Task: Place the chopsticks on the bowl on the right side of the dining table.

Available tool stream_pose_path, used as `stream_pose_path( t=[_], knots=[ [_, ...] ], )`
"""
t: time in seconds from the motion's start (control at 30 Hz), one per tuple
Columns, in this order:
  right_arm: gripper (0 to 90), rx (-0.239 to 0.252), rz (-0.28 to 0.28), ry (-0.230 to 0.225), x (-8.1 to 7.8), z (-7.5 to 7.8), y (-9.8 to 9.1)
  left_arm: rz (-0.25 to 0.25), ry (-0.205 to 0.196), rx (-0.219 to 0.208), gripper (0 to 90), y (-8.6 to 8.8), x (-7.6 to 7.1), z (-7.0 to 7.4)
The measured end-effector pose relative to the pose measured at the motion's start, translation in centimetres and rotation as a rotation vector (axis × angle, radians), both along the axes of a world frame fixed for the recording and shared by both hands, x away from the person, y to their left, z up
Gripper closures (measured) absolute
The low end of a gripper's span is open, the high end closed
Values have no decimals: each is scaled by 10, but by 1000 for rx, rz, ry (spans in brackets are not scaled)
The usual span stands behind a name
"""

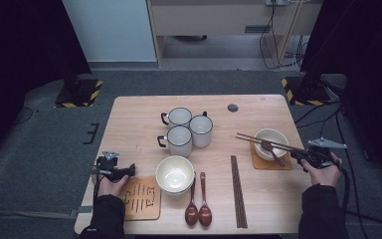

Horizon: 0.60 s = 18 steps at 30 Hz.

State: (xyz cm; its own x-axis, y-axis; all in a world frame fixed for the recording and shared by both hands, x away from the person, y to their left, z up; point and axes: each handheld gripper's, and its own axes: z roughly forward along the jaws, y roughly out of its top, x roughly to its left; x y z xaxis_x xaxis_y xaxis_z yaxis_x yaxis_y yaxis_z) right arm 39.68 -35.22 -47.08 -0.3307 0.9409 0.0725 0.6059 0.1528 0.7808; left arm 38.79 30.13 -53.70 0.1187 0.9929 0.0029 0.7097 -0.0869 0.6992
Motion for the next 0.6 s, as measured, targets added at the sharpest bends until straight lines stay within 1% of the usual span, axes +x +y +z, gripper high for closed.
stream_pose_path(
  t=[0.13, 0.2, 0.3, 0.6],
  knots=[
    [798, 2, -13, -5, 1, -1, -3, 0, 0, 0, 0, 0, 0, 0],
    [794, 10, -21, -4, 1, -2, -4, 0, 0, 0, 0, 0, 0, 0],
    [786, 5, -20, -8, 3, -2, -6, 0, 0, 0, 0, 0, 0, 0],
    [750, 10, -33, -9, 6, -2, -9, 0, 0, 0, 0, 0, 0, 0]
  ],
)
